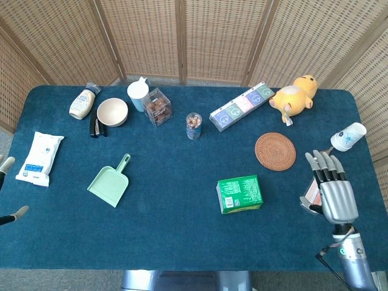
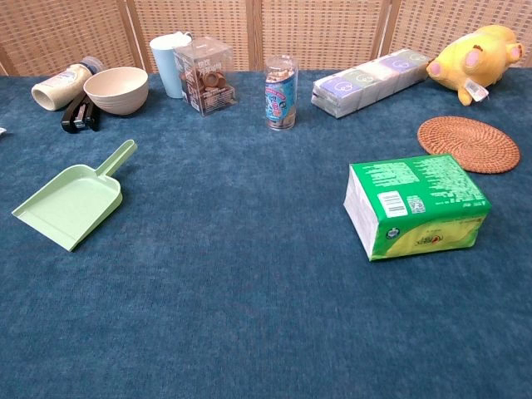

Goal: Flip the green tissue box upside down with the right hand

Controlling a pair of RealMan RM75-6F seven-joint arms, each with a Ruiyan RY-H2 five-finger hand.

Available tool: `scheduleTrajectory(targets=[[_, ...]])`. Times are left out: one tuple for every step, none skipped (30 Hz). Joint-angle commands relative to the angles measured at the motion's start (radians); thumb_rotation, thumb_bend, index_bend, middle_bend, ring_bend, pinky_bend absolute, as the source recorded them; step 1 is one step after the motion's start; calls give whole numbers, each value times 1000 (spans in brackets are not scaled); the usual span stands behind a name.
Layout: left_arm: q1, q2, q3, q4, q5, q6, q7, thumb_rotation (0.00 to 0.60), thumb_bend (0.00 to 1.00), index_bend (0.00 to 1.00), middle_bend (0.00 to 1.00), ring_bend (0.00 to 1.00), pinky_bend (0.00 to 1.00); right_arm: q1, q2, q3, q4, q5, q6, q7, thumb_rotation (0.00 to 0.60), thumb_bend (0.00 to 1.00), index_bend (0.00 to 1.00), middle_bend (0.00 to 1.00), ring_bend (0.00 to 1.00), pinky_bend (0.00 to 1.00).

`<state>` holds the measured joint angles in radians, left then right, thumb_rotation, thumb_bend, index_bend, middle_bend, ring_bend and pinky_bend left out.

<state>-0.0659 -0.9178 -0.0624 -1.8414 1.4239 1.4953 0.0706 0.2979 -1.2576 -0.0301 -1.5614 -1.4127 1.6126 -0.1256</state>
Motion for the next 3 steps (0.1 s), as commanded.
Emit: scheduleTrajectory(targets=[[1,2,0,-3,4,3,0,600,0,0,0,0,0,-21,13,-1,-7,13,-10,-12,600,0,20,0,0,81],[1,2,0,-4,6,6,0,600,0,0,0,0,0,-24,17,3,-6,14,-14,-7,600,0,19,0,0,80],[2,2,0,-5,8,8,0,600,0,0,0,0,0,-28,20,8,-5,17,-16,-1,600,0,19,0,0,80]])
